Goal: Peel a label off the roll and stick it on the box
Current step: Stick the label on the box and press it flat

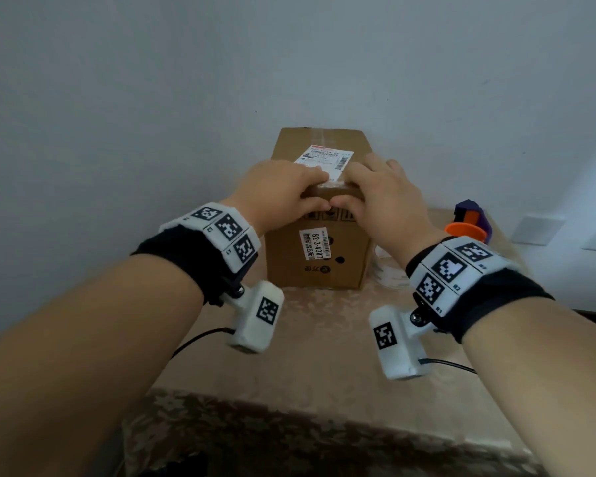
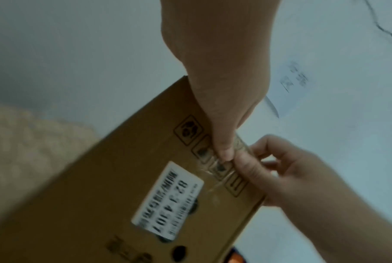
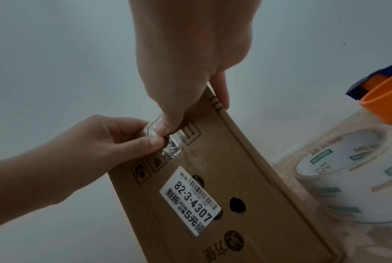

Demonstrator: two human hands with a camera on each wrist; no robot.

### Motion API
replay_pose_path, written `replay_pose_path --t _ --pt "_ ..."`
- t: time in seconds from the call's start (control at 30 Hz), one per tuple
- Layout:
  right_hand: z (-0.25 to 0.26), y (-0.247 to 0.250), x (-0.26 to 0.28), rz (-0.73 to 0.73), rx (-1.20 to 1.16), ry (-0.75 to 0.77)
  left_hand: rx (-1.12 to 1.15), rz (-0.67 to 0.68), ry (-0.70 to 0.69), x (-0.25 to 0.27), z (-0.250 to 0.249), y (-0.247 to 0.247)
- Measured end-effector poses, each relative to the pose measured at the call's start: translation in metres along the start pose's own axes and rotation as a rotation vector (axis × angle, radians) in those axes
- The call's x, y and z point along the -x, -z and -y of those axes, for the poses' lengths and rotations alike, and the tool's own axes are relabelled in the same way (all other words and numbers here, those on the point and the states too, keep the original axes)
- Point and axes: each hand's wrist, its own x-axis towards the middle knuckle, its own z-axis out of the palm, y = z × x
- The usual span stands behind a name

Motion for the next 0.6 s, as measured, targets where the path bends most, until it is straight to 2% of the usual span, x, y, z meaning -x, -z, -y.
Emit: replay_pose_path --t 0.1,0.17,0.23,0.3,0.37,0.43,0.6 --pt "-0.001 0.003 0.003 -0.039 -0.191 -0.085 0.058 0.03 -0.011 0.001 -0.001 0.008" --pt "-0.004 0.01 0.003 0.003 -0.358 -0.198 0.129 0.009 0.014 0.005 -0.003 0.014" --pt "-0.005 0.018 0.004 0.059 -0.488 -0.318 0.215 -0.046 0.18 0.012 -0.002 0.013" --pt "-0.004 0.024 0.008 0.087 -0.575 -0.393 0.481 -0.09 0.419 0.025 -0.002 0.011" --pt "0.001 0.025 0.012 0.14 -0.627 -0.408 0.795 -0.071 0.516 0.037 -0.003 0.007" --pt "0.007 0.021 0.014 0.164 -0.631 -0.39 0.982 -0.059 0.544 0.045 -0.002 0.003" --pt "0.035 0.008 0.0 0.171 -0.56 -0.309 1.033 -0.203 0.642 0.057 0.031 0.019"
